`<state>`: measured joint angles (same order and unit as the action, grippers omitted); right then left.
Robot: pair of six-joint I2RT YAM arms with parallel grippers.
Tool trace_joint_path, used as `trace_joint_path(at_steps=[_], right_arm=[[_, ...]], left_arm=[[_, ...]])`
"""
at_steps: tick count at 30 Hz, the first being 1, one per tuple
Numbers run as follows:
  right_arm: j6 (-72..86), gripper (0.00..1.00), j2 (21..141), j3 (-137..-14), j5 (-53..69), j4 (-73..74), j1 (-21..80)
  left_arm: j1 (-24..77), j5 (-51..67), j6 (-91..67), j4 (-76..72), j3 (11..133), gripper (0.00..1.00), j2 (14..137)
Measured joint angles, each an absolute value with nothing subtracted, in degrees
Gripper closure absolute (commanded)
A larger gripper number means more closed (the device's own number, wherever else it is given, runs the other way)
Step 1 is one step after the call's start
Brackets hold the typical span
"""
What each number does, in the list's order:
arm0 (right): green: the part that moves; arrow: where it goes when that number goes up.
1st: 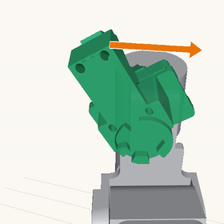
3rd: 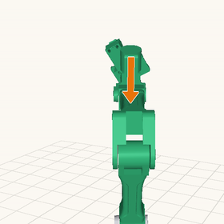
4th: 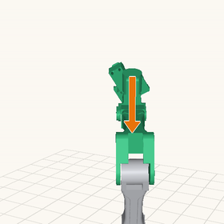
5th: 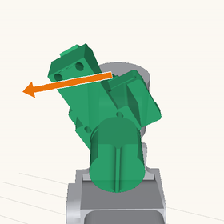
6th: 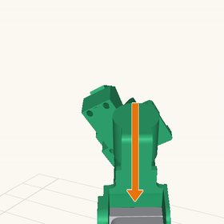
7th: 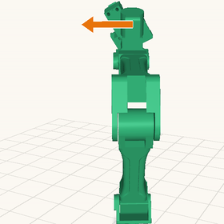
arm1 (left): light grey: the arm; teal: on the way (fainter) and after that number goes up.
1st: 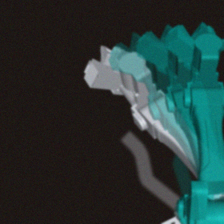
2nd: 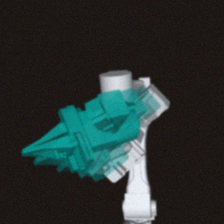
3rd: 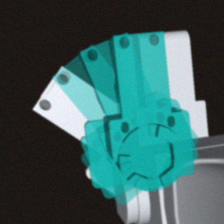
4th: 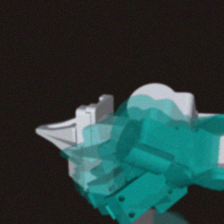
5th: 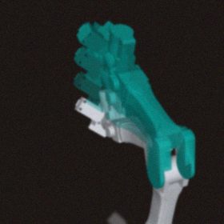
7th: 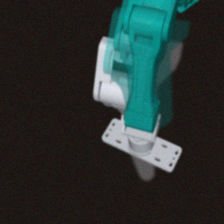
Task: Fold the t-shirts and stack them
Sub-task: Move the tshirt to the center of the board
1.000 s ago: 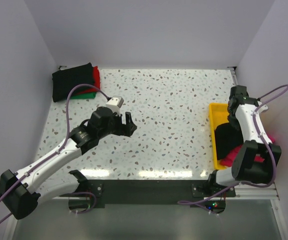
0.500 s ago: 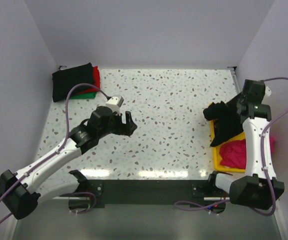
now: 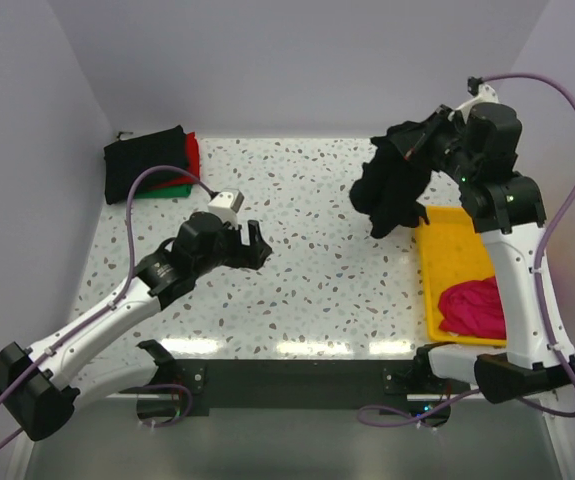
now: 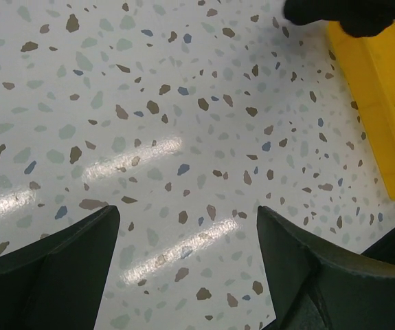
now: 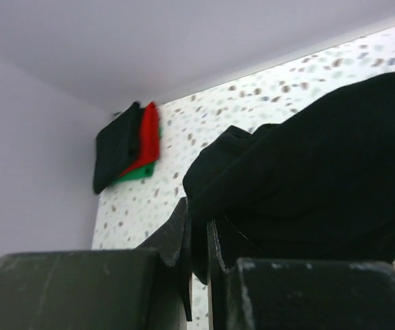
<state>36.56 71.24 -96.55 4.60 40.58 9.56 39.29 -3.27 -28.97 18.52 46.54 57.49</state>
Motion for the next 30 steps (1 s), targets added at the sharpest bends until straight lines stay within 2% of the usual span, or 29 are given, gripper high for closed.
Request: trace_joint_path(at_steps=[5, 6, 7, 10, 13, 25, 30], right_arm=[[36.62, 0.98, 73.89, -100.73, 5.87, 38.96, 18.13], [36.62, 0.91, 74.06, -100.71, 6.11, 38.74, 19.18], [36.64, 0.73, 74.11, -100.60, 6.28, 38.68, 19.88], [36.51, 0.49, 73.58, -97.71, 6.04, 36.60, 20.27], [35.68, 0.41, 73.17, -91.68, 5.58, 34.89, 20.23], [33.58, 0.40, 74.56, -60.71, 2.48, 32.18, 20.23], [33.58, 0.40, 74.08, -51.13, 0.47, 29.52, 20.23]], left_arm=[[39.29, -5.19, -29.43, 18.61, 46.57, 0.13, 56.03], [39.29, -5.50, -29.45, 18.63, 46.57, 0.13, 55.79], [39.29, -5.93, -29.50, 18.68, 46.57, 0.13, 55.48], [39.29, -6.83, -29.58, 18.90, 46.57, 0.13, 55.11], [39.29, -7.88, -30.02, 19.07, 46.57, 0.12, 55.13], [38.89, -17.28, -39.83, 19.88, 40.36, 0.16, 55.92], [33.61, -18.06, -45.30, 20.71, 33.89, 0.21, 55.77]])
